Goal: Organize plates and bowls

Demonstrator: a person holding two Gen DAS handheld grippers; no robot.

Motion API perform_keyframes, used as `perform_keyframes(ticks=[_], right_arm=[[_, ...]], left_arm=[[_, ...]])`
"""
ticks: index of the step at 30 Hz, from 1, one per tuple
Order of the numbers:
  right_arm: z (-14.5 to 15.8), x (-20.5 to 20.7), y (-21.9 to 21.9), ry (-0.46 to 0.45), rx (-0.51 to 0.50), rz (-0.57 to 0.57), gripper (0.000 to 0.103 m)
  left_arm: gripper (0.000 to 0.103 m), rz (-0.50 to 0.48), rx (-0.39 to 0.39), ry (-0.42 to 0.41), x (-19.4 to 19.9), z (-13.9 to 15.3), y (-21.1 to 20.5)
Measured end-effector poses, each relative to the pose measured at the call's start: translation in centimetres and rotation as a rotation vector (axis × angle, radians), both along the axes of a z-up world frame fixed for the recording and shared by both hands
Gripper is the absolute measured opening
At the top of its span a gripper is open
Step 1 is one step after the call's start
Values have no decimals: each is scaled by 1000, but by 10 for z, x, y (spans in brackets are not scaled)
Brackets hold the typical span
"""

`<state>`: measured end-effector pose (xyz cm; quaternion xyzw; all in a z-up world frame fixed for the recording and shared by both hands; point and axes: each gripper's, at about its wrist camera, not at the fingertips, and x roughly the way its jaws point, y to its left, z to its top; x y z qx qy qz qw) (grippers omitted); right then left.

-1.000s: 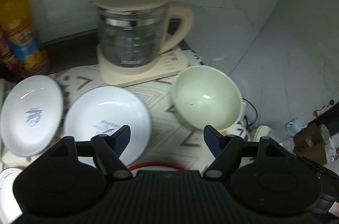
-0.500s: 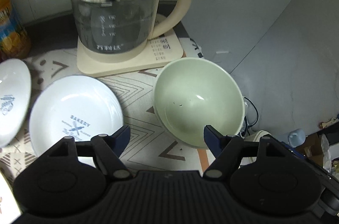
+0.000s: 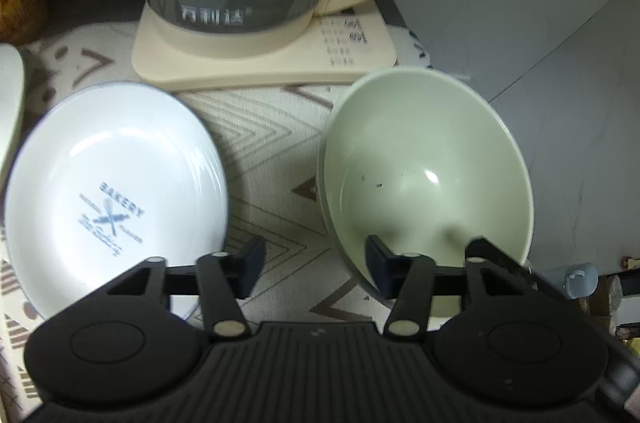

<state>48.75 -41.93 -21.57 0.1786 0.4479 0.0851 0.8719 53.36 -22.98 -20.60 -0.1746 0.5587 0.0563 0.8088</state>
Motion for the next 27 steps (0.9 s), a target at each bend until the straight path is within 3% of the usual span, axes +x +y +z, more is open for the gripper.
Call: perform_keyframes(ticks=[2,4,6,8,9,16,27], right_arm=[[-7,9,3,11,9,-13,53],[-12,14,4,24,20,-21,53],[-18,16,9,44,30,-8,50],[-21,16,14,58,37,21,27],[-21,15,17,59,40,29,26],[-7,1,25,14,45,19,24],[45,-35,30,-94,40,-34,24]], left_arm=[[41,-6,-16,-13,0,-2,0],[25,-14,-24,-17,1,-1,-2],[16,-33,-36,-16,2,2,-7],[16,-46,2,-16,1,8,-11],[16,-53,13,-26,-1,12,-11],[15,-77,15,-76,-13,37,-9],[16,-122,-7,-170,-54,82,-5]])
